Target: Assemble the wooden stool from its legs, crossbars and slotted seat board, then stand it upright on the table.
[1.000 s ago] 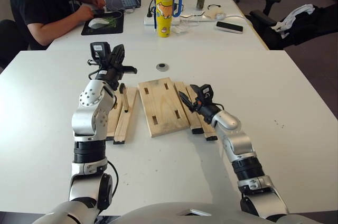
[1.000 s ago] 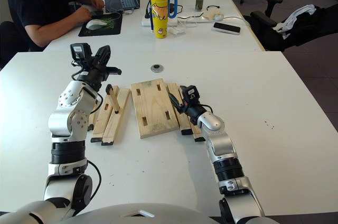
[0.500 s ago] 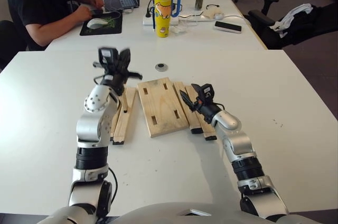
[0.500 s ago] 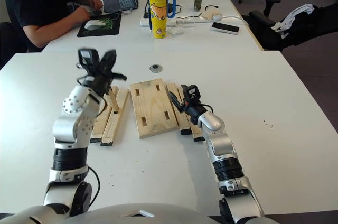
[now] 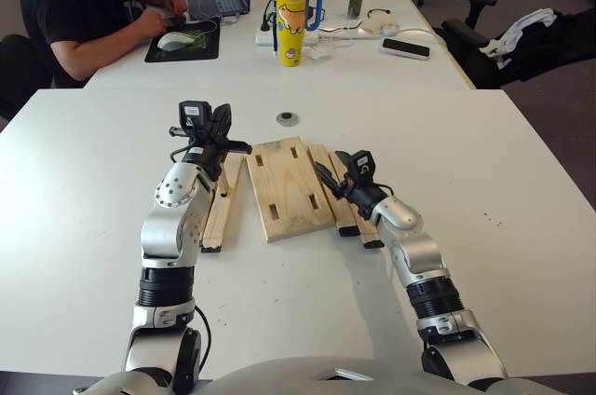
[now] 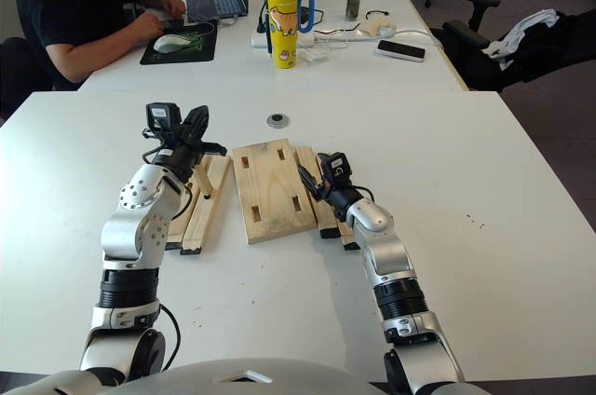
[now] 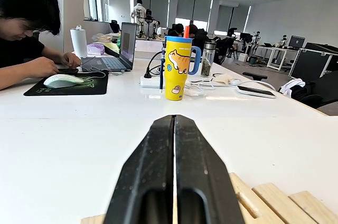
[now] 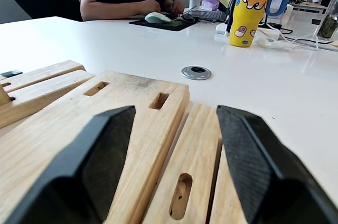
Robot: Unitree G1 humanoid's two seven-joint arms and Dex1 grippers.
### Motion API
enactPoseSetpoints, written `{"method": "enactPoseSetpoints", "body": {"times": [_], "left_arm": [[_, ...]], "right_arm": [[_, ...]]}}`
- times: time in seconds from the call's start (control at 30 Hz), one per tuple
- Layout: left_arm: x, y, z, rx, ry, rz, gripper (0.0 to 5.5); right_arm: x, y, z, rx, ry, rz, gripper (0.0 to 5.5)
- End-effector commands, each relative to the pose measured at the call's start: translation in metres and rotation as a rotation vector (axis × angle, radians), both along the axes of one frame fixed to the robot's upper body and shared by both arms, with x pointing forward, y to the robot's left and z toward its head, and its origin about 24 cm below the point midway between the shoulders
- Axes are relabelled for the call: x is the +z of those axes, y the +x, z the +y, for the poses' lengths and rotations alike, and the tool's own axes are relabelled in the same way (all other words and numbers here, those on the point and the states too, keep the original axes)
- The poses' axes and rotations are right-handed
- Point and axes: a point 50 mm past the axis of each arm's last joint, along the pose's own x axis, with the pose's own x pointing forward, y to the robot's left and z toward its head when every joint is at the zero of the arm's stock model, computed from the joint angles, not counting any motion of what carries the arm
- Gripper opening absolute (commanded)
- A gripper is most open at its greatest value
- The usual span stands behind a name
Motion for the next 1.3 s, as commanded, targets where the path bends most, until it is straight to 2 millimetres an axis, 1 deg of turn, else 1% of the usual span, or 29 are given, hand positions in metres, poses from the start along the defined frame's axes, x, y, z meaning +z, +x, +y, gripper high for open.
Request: {"method": "enactPoseSetpoints", "body": {"times": [0.03,0.1,0.17,0.23,0.3,0.33,0.37,0.43,0.47,0.5,0.53,0.57,0.6,0.67,0.83,1.0,1.07,1.13,1.27,1.3], "left_arm": [[0.030,0.004,0.007,0.045,0.009,-0.136,0.01],[0.054,0.006,0.006,0.039,-0.009,-0.226,0.01],[0.068,0.008,0.003,0.031,-0.034,-0.258,0.01],[0.080,0.009,0.004,0.037,-0.024,-0.299,0.01],[0.087,0.007,0.004,0.044,0.014,-0.333,0.01],[0.084,0.007,0.005,0.046,0.027,-0.317,0.01],[0.075,0.007,0.006,0.055,0.044,-0.278,0.01],[0.040,0.009,0.009,0.064,0.087,-0.117,0.01],[0.013,0.006,0.013,0.081,0.079,-0.002,0.01],[-0.011,0.003,0.012,0.064,0.092,0.100,0.01],[-0.031,-0.003,0.011,0.056,0.086,0.178,0.01],[-0.044,-0.006,0.008,0.025,0.110,0.229,0.01],[-0.048,-0.008,0.006,0.016,0.102,0.242,0.01],[-0.046,-0.005,0.002,0.007,0.118,0.228,0.01],[-0.019,0.007,0.014,0.068,0.146,0.114,0.01],[0.005,0.008,0.029,0.165,0.135,-0.037,0.01],[0.009,0.005,0.029,0.165,0.127,-0.077,0.01],[0.007,0.002,0.023,0.131,0.128,-0.068,0.01],[-0.013,-0.011,0.020,0.037,0.171,0.061,0.01],[-0.016,-0.014,0.022,0.028,0.152,0.080,0.20]], "right_arm": [[0.002,0.003,-0.001,0.002,-0.011,-0.008,2.87],[0.003,0.003,-0.002,0.001,-0.011,-0.009,2.87],[0.003,0.003,-0.002,0.000,-0.012,-0.009,2.87],[0.002,0.003,-0.001,0.001,-0.012,-0.009,2.87],[0.002,0.003,0.000,0.004,-0.010,-0.008,2.87],[0.002,0.003,0.000,0.005,-0.010,-0.008,2.87],[0.002,0.003,0.000,0.006,-0.009,-0.008,2.87],[0.002,0.002,0.001,0.004,-0.008,-0.007,2.87],[0.001,0.001,0.001,0.005,-0.007,-0.006,2.87],[0.001,0.001,0.002,0.005,-0.006,-0.005,2.87],[0.001,0.001,0.002,0.008,-0.005,-0.004,2.87],[0.001,0.000,0.003,0.010,-0.005,-0.003,2.87],[0.001,0.000,0.003,0.013,-0.005,-0.002,2.87],[0.001,0.001,0.003,0.014,-0.007,-0.002,2.87],[0.002,0.003,0.003,0.018,-0.007,-0.005,2.87],[-0.001,0.000,0.004,0.024,-0.005,-0.001,2.87],[-0.001,0.000,0.003,0.023,-0.006,0.000,2.87],[-0.001,0.000,0.002,0.016,-0.008,-0.003,2.87],[0.000,0.001,-0.007,-0.019,-0.017,-0.011,2.87],[0.000,0.000,-0.009,-0.027,-0.019,-0.011,2.87]]}}
